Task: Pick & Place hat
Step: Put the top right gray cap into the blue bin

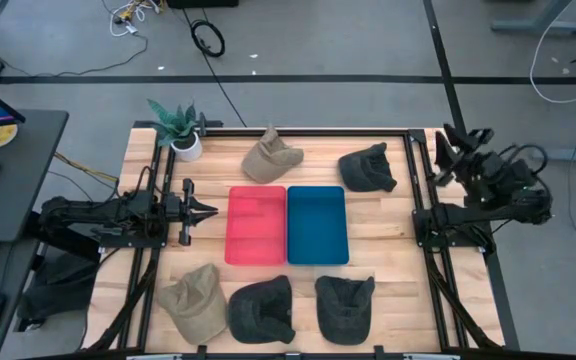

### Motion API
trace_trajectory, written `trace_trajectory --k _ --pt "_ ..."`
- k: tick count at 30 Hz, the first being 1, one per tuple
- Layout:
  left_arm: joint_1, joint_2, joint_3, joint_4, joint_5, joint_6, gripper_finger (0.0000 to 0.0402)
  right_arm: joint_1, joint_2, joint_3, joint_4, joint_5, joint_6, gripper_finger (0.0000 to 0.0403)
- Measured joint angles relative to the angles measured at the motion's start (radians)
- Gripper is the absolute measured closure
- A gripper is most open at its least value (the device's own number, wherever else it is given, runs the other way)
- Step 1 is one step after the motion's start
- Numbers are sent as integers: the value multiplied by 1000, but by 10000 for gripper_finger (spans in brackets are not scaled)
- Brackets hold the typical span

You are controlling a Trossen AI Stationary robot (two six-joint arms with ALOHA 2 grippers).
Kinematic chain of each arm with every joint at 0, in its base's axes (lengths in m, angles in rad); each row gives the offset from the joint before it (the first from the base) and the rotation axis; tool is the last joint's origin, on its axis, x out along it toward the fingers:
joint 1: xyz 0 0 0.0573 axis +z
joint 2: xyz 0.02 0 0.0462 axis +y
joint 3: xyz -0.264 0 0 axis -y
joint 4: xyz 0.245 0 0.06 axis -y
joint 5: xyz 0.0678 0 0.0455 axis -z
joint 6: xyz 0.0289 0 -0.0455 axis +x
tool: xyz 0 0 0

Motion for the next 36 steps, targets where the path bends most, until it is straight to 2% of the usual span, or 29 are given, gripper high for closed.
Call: trace_trajectory --k 2,8,11,13,15,18,19,28,36 --pt "0 0 0 0 0 0 362 0 56 34 -14 55 -7 279" --pt "0 0 0 0 0 0 362 1 256 124 -17 69 -136 279" --pt "0 0 0 0 0 0 362 1 342 195 -10 140 -103 279" --pt "0 0 0 0 0 0 362 2 390 254 -7 289 -50 279" --pt "0 0 0 0 0 0 362 6 443 323 -9 519 -44 279" --pt "0 0 0 0 0 0 362 7 520 414 -13 853 -126 279" --pt "0 0 0 0 0 0 362 7 543 439 -13 925 -156 279" --pt "0 0 0 0 0 0 362 70 601 461 47 943 -84 279" --pt "0 0 0 -1 0 0 362 247 608 461 48 944 90 279"
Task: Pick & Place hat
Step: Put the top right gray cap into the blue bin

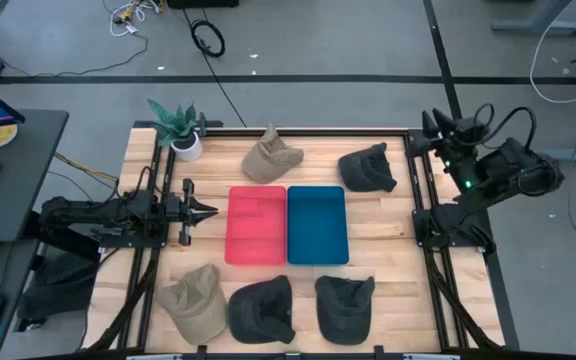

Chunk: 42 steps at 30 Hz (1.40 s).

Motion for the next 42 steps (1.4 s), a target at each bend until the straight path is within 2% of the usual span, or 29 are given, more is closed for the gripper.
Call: trace_trajectory --k 5,10,16,23,32,36,42 --pt "0 0 0 0 0 0 362 68 17 -1 11 0 30 279" --pt "0 0 0 0 0 0 362 50 18 56 121 -13 -93 279" --pt "0 0 0 0 0 0 362 61 38 239 188 0 -304 279" --pt "0 0 0 0 0 0 362 125 155 484 183 0 -464 279" --pt "0 0 0 0 0 0 362 163 286 763 182 -3 -588 279" --pt "0 0 0 0 0 0 362 185 321 833 168 -72 -618 279" --pt "0 0 0 0 0 0 362 228 332 860 128 -274 -611 279"
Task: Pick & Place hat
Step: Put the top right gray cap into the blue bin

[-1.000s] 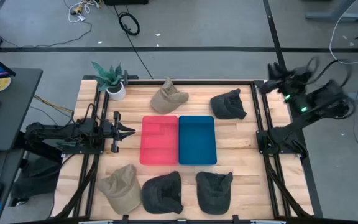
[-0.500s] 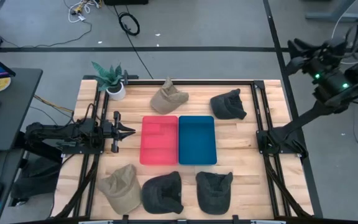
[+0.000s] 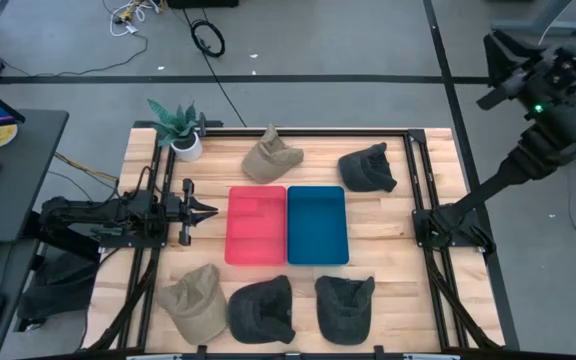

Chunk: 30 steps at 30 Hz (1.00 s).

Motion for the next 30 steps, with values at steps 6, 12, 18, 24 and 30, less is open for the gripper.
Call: trace_trajectory --k 6,12,18,24,30 --pt "0 0 0 0 0 0 362 37 -1 1 -90 -192 45 279" --pt "0 0 0 0 0 0 362 47 -1 1 -290 -356 172 279" --pt "0 0 0 0 0 0 362 47 0 1 -521 -496 369 279" --pt "0 0 0 0 0 0 362 39 -2 0 -684 -600 579 279" --pt "0 0 0 0 0 0 362 -29 -2 0 -831 -673 776 279"
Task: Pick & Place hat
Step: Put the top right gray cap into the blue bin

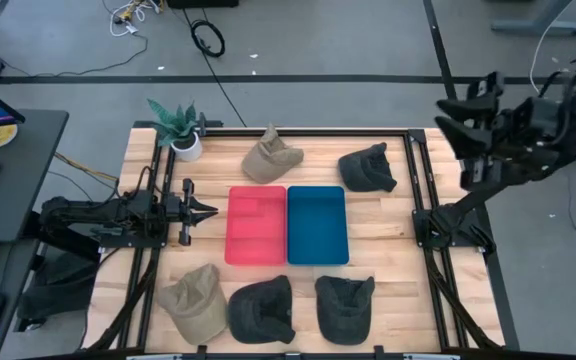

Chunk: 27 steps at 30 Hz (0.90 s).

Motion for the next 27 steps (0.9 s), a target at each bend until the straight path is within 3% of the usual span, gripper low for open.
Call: trace_trajectory --k 8,16,21,27 --pt "0 0 0 0 0 0 362 -187 15 0 -242 -15 235 279" --pt "0 0 0 0 0 0 362 -473 34 0 -563 -5 567 279" --pt "0 0 0 0 0 0 362 -651 63 0 -802 -109 821 279" --pt "0 0 0 0 0 0 362 -825 129 0 -1060 -201 1011 279"
